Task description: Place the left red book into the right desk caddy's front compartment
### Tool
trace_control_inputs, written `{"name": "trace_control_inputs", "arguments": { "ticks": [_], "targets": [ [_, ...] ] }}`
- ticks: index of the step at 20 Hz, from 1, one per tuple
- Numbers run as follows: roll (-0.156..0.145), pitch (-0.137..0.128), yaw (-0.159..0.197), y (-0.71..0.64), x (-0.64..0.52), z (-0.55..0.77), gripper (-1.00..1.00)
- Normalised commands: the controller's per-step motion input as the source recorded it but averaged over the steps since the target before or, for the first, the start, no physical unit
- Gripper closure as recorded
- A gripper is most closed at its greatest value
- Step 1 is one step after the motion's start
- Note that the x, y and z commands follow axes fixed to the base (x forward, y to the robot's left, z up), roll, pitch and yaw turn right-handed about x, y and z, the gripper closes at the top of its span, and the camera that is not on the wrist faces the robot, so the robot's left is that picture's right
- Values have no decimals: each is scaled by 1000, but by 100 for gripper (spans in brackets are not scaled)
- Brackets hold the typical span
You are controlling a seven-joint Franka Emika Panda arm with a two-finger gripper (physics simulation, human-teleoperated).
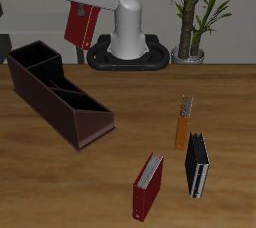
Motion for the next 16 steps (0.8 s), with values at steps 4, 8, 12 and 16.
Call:
{"name": "trace_control_inputs", "arguments": {
  "ticks": [4, 8, 12, 16],
  "targets": [
    [-13, 11, -4, -37, -17, -89, 100],
    [-7, -5, 3, -42, 8, -46, 100],
    [-14, -41, 18, -17, 90, -29, 100],
    [-5, 18, -16, -67, 75, -33, 100]
  ]
}}
